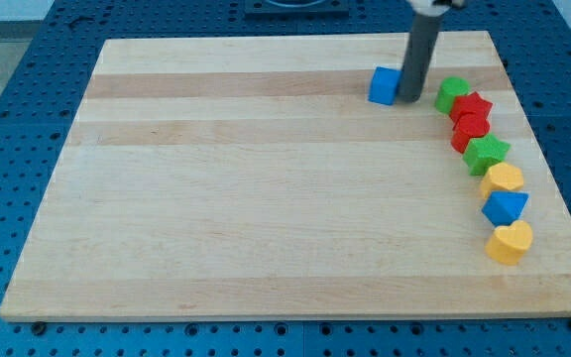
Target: Slide the blue cube towards center
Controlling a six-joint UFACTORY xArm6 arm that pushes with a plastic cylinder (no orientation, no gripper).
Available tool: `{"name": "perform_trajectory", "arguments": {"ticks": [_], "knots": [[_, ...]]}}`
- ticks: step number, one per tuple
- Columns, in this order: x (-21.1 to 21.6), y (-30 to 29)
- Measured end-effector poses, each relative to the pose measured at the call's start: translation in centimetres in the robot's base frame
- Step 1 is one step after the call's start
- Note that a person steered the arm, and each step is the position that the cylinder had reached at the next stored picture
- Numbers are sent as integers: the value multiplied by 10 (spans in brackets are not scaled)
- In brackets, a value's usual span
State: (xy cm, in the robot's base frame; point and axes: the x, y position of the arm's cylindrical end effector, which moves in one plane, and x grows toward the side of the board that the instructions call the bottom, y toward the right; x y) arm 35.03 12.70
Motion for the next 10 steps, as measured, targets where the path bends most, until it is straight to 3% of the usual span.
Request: {"name": "perform_trajectory", "arguments": {"ticks": [1, 2, 7, 8, 10], "knots": [[28, -49], [28, -54], [-34, 39], [-39, 26], [-39, -56]]}}
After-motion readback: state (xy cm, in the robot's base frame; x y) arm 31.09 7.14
